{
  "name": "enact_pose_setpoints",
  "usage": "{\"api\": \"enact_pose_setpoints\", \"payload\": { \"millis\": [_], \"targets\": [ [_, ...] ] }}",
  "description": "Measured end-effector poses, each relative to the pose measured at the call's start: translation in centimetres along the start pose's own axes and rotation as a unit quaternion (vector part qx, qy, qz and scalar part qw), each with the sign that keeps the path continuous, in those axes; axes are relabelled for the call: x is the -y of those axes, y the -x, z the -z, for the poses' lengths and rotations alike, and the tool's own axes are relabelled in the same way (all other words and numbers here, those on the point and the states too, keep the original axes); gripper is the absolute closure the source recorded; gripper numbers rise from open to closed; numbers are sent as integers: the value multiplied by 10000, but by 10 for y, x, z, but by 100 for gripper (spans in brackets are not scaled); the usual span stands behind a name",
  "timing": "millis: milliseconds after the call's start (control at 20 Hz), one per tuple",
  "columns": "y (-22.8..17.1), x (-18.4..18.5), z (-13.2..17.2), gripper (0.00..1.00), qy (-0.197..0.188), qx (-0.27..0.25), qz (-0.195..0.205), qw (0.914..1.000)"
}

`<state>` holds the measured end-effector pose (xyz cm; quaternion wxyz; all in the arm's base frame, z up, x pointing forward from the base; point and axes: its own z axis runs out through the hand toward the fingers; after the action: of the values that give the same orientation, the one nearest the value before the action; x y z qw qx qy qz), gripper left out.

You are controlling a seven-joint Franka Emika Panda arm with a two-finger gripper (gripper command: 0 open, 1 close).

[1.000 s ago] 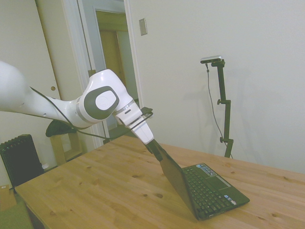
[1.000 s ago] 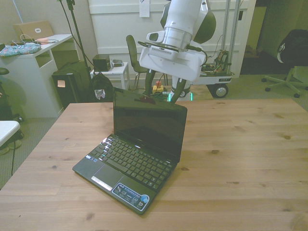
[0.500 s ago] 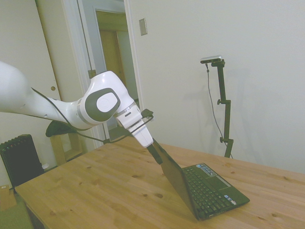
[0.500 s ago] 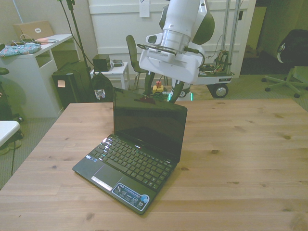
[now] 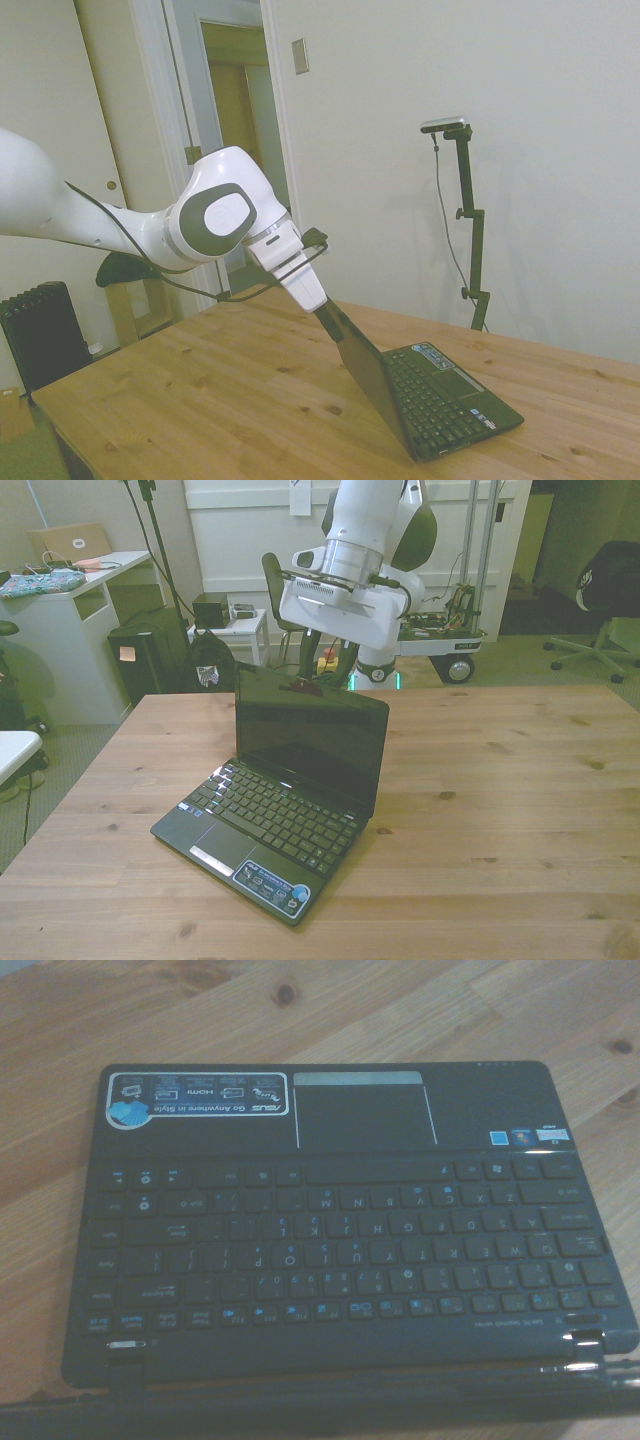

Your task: Close the laptop

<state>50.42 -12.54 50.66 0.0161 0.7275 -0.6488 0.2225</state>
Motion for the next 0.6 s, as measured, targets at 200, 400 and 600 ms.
{"api": "enact_pose_setpoints", "payload": {
  "millis": [200, 400, 600],
  "targets": [
    [-8, 0, 3, 100, -30, -12, -41, 10000],
    [-15, 0, 2, 100, -26, -17, -55, 10000],
    [-37, -4, -1, 100, -11, -7, -157, 9999]
  ]
}}
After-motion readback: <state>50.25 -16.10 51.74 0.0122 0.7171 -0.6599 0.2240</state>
